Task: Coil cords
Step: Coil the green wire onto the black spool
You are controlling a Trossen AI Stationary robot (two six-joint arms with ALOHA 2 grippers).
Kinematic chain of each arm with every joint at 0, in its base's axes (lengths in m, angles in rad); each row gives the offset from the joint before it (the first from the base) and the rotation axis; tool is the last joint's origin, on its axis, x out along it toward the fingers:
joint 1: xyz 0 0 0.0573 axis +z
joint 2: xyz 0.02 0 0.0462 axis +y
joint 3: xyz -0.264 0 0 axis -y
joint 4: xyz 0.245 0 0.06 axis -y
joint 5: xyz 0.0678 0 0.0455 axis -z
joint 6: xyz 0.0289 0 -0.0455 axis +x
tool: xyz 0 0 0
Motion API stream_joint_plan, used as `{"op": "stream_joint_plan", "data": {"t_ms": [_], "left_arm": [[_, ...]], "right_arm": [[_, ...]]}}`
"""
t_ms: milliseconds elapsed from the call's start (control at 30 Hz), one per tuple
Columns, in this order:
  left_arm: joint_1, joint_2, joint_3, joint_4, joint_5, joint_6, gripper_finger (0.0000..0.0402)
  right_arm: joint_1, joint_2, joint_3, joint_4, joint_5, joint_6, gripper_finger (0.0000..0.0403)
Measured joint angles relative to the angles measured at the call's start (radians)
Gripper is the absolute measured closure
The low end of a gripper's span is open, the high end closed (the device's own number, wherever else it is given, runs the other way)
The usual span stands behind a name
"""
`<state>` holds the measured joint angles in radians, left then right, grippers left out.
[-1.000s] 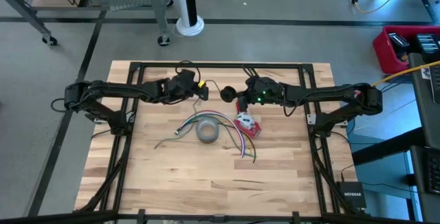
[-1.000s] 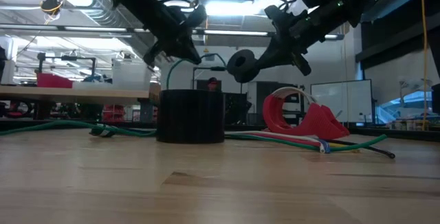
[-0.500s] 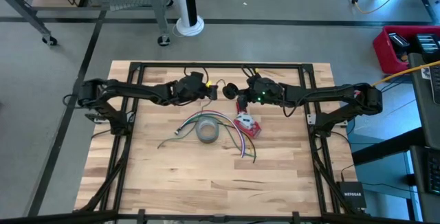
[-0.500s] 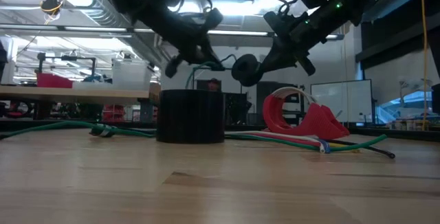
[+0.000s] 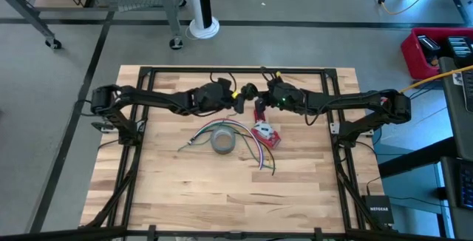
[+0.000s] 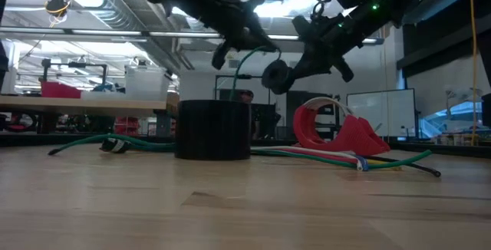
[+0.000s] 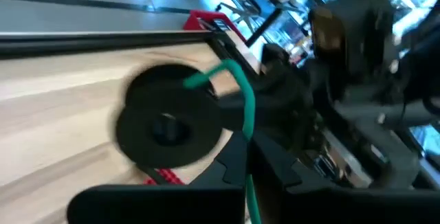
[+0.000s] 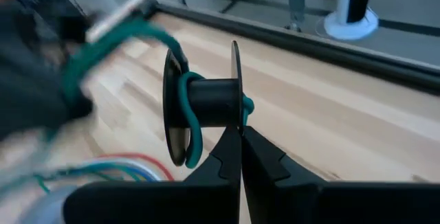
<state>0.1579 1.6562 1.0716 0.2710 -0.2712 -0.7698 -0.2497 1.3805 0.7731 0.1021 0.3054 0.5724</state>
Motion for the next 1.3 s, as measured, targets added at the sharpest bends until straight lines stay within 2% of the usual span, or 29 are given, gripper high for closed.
{"op": "stream_joint_plan", "data": {"t_ms": [267, 467, 700, 967, 1300], "left_arm": [[-0.038, 0.051, 0.023, -0.018, -0.003, 0.069, 0.0401], [-0.065, 0.048, 0.025, -0.097, -0.073, 0.177, 0.0401], [-0.079, 0.048, 0.025, -0.229, -0.227, 0.329, 0.0401], [-0.095, 0.048, 0.024, -0.326, -0.407, 0.488, 0.0401], [-0.086, 0.049, 0.022, -0.348, -0.428, 0.546, 0.0358]], "right_arm": [[0.000, 0.000, 0.000, 0.115, 0.001, 0.027, 0.0400], [0.001, 0.000, 0.000, 0.178, 0.031, 0.028, 0.0400], [0.000, -0.001, 0.000, 0.210, -0.050, 0.029, 0.0400], [0.000, -0.001, 0.000, 0.208, -0.059, 0.029, 0.0400], [0.000, -0.004, 0.000, 0.252, -0.177, 0.029, 0.0400]]}}
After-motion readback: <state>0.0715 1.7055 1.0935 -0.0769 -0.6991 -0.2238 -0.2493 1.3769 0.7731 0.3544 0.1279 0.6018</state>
